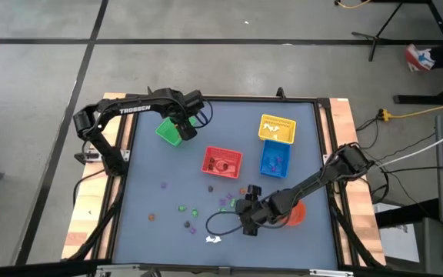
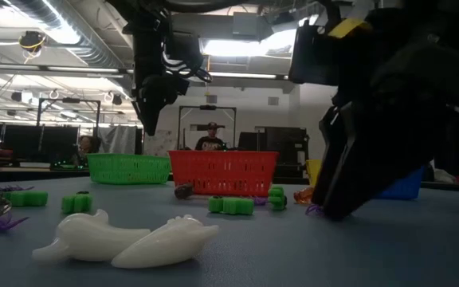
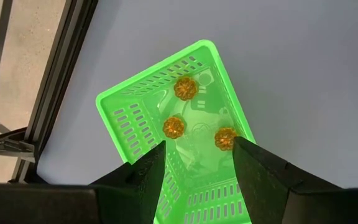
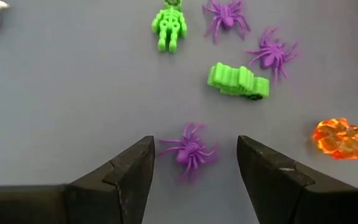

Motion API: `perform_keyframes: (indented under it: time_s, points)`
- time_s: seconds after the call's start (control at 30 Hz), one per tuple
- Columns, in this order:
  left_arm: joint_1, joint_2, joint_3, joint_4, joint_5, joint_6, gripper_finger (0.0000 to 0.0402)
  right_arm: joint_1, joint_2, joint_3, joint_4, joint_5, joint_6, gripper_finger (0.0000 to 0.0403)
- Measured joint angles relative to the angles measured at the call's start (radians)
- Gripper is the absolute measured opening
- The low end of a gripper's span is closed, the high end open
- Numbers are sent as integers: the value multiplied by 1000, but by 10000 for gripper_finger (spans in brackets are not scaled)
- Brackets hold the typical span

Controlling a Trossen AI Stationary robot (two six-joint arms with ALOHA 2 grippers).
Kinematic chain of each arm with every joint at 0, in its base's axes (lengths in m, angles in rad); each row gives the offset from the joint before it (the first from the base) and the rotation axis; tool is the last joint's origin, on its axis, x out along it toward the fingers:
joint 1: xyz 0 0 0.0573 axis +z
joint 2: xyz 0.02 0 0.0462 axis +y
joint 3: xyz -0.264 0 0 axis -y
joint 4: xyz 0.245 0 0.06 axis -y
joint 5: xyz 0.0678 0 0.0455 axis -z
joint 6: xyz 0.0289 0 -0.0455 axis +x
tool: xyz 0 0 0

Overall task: Sort Halloween decoration
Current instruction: Put the violet spider toy into the blue bin

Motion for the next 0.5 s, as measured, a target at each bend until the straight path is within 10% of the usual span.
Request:
perform_keyframes:
  time_s: [0.5]
  points:
    - [-1,0,0,2,0,0,171,-1,22,3,5,-47,2,210]
